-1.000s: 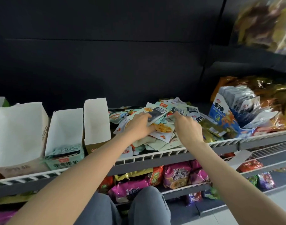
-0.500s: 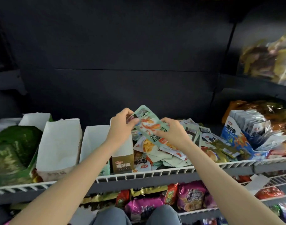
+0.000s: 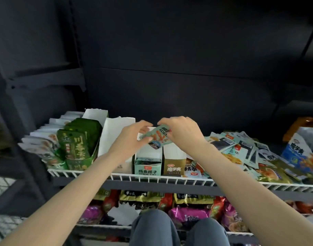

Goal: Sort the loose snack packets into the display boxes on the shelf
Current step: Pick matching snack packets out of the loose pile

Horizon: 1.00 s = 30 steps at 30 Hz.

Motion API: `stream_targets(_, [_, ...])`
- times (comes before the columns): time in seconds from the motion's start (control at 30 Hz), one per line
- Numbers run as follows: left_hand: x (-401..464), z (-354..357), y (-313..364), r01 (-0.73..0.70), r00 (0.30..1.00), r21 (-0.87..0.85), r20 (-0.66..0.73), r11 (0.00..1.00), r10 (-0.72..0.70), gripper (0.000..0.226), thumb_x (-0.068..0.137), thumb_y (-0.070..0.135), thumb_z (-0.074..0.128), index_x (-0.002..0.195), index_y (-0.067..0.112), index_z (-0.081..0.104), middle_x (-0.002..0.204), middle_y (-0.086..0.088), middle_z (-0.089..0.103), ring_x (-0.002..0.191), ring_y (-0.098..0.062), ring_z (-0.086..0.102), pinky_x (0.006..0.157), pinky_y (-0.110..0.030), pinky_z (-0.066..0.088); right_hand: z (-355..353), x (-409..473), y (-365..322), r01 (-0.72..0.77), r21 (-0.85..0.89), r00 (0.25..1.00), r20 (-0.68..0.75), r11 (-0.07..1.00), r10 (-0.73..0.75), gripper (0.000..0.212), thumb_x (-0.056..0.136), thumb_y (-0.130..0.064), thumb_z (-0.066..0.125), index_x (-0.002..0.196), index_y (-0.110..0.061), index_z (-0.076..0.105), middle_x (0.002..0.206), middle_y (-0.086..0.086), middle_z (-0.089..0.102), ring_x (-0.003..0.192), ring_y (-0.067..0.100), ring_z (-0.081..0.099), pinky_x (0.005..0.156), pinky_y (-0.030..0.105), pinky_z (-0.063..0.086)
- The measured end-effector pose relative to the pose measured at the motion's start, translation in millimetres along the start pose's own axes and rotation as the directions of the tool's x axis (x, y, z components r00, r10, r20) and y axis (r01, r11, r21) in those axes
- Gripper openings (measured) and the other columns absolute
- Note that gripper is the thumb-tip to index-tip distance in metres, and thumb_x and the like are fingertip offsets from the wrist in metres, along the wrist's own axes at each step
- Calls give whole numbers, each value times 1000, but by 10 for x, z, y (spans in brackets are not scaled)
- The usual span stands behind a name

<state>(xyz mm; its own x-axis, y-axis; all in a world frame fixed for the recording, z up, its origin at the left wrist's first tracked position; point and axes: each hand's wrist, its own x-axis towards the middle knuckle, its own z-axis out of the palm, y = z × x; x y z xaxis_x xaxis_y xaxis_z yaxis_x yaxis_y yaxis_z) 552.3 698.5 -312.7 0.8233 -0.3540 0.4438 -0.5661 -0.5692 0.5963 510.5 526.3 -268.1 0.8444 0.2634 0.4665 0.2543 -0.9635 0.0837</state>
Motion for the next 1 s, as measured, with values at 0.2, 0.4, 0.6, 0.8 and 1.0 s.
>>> stream_targets(0.2, [-127,17,-119,19,999,102,-42,995,-15,24,87,26,64,111,21,60,109,5,65,97,-10,58,88,-31,48,205,56,-233,-51,128,996,84,991,40,21,90,-14,53,109,-17,44,88,9,65,80,31,60,58,37,46])
stream_targets(0.4, [-201,2,-145,-84,996,81,-26,993,86,15,86,17,66,100,16,63,94,7,66,88,-9,62,84,-30,51,417,-9,-285,-132,357,968,249,925,42,17,88,-16,55,105,-14,60,99,7,67,92,25,60,77,39,52])
stream_targets(0.6, [-251,11,-269,1,1000,201,-22,980,4,9,90,20,61,97,15,65,93,-1,69,88,-17,63,81,-33,50,551,-126,-123,-190,380,964,245,905,99,20,92,-18,52,108,-19,65,103,4,69,92,21,63,81,41,54])
stream_targets(0.8, [-268,50,-225,-96,983,522,185,848,-3,29,97,38,43,112,26,65,103,5,68,99,-16,52,85,-33,37,660,-156,-141,-180,302,950,300,936,86,26,96,-16,45,111,-19,66,113,7,63,102,23,58,85,33,49])
stream_targets(1.0, [-232,93,-88,-56,984,438,175,897,-23,26,94,38,48,104,25,68,100,9,69,92,-10,55,89,-33,42,576,-212,-37,-226,480,938,342,848,57,26,91,-14,50,108,-19,69,108,-2,69,99,9,61,88,22,48])
